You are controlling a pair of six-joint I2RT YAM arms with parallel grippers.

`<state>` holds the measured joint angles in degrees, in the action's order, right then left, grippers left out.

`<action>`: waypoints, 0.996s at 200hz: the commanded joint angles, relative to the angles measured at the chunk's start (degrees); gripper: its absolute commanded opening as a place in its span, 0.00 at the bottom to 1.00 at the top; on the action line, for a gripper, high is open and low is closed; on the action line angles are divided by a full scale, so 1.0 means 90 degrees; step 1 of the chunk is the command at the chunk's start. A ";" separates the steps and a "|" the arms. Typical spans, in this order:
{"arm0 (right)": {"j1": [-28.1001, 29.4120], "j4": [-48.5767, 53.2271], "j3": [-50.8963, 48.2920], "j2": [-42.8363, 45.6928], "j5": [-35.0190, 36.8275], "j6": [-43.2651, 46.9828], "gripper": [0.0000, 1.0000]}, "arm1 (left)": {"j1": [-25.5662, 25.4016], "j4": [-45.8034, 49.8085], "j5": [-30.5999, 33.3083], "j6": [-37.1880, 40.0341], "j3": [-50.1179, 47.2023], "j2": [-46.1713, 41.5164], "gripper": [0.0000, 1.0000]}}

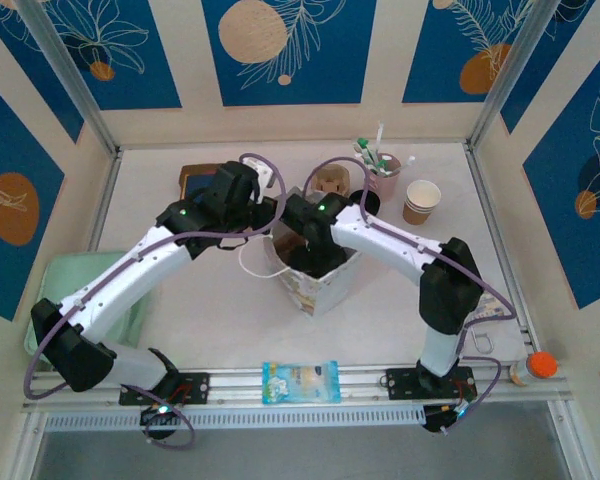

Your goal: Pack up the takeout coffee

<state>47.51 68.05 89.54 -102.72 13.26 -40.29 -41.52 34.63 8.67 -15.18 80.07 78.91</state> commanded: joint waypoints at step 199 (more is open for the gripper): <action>0.0455 0.0401 -0.1050 0.0598 -0.0115 -0.0341 0.33 | -0.0055 -0.0025 0.0740 0.0070 -0.0071 -0.0253 0.07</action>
<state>51.07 69.97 82.17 -99.00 14.28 -40.95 -42.04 34.57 13.56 -14.55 78.26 77.36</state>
